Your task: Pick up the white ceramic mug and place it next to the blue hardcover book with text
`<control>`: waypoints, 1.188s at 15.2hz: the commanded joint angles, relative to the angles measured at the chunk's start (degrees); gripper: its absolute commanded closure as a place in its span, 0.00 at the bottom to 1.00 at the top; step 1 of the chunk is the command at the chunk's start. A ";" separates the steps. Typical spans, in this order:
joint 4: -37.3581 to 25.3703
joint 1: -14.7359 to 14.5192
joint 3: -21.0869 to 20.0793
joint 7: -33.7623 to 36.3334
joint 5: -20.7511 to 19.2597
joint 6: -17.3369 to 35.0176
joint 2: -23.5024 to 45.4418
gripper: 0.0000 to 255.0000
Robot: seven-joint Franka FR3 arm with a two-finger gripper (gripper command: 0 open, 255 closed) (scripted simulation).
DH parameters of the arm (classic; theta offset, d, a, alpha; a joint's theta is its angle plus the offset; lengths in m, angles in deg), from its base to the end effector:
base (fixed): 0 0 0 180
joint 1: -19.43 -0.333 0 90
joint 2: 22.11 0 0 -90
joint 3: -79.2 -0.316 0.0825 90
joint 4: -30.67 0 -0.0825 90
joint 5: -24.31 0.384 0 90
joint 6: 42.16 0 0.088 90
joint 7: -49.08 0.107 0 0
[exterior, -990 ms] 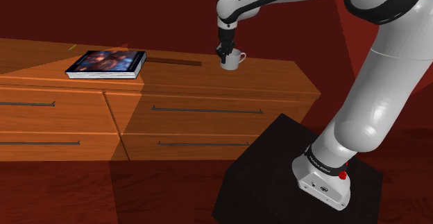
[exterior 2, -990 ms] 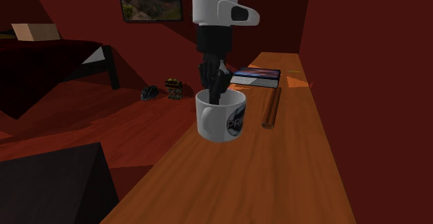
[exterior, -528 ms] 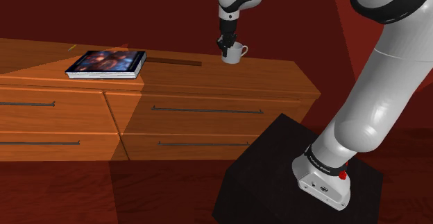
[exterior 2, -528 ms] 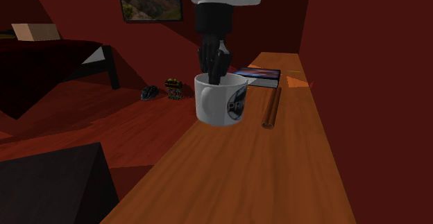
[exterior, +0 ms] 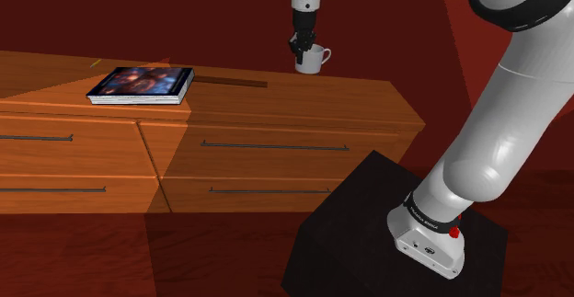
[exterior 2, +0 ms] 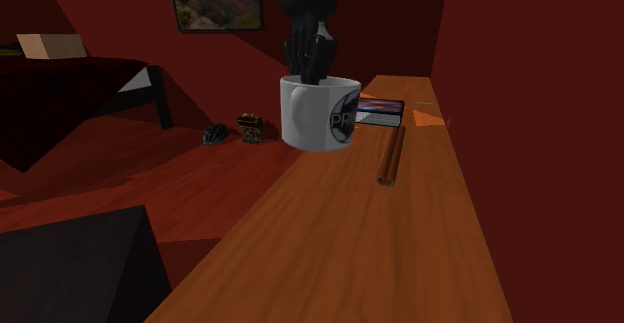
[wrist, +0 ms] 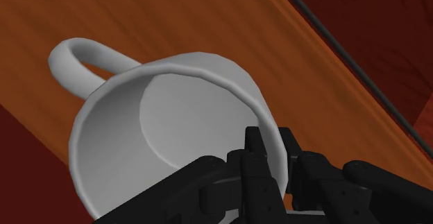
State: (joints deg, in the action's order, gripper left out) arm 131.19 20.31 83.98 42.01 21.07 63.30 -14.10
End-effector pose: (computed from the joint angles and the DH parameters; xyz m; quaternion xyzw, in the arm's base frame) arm 0.5950 -0.0613 0.4795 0.9989 0.0208 -0.0300 0.0297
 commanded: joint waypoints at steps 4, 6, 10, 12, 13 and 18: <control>-4.46 -1.98 -1.52 3.36 0.16 -1.98 2.71 1.00; -7.31 -3.28 -2.43 5.52 0.22 -2.73 4.95 1.00; -14.18 -5.91 -4.04 9.66 0.21 -4.69 10.09 1.00; -18.31 -7.27 -4.73 11.63 0.14 -5.97 13.04 1.00; -20.58 -7.96 -5.04 12.58 0.09 -6.70 14.64 1.00; -34.90 -11.53 -6.28 16.99 -0.26 -11.69 24.20 1.00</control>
State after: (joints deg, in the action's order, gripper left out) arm 100.08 9.47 77.90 58.16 20.88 53.13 7.82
